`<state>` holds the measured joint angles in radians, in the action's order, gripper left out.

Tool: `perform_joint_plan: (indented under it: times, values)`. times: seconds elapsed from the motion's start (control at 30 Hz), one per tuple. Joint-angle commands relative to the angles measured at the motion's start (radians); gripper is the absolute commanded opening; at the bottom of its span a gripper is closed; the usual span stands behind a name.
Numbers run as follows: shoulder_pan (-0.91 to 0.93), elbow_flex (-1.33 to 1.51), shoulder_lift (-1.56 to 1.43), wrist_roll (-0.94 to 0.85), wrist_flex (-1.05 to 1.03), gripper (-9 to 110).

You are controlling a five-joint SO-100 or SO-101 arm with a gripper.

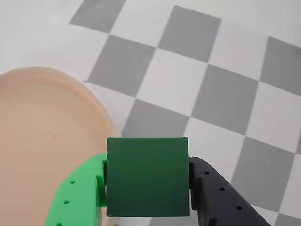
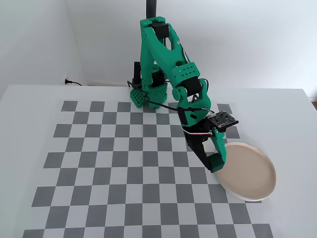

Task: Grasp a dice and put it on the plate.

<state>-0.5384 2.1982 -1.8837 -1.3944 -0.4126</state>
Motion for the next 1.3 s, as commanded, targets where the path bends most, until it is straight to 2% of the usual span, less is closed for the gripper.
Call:
perform_joint_plan:
  times: [0.0,0.27,0.53,0.7,0.73,0.8,0.87,1.27]
  values:
    - [-0.054,-0.049,-0.041,0.002,0.054,-4]
    - [-0.172,-0.048,0.008,0.029,0.064,-4]
    - [-0.235,-0.049,0.195,0.041,0.253,-4]
    - [-0.278,-0.054,0.232,0.057,0.301,-4]
    - [-0.287,-0.055,0.236,0.057,0.305,-2]
    - [-0.302,-0.055,0.245,0.061,0.318,12]
    - [-0.313,-0.057,0.252,0.066,0.325,19]
    - [-0.318,-0.055,0.222,0.086,0.307,24]
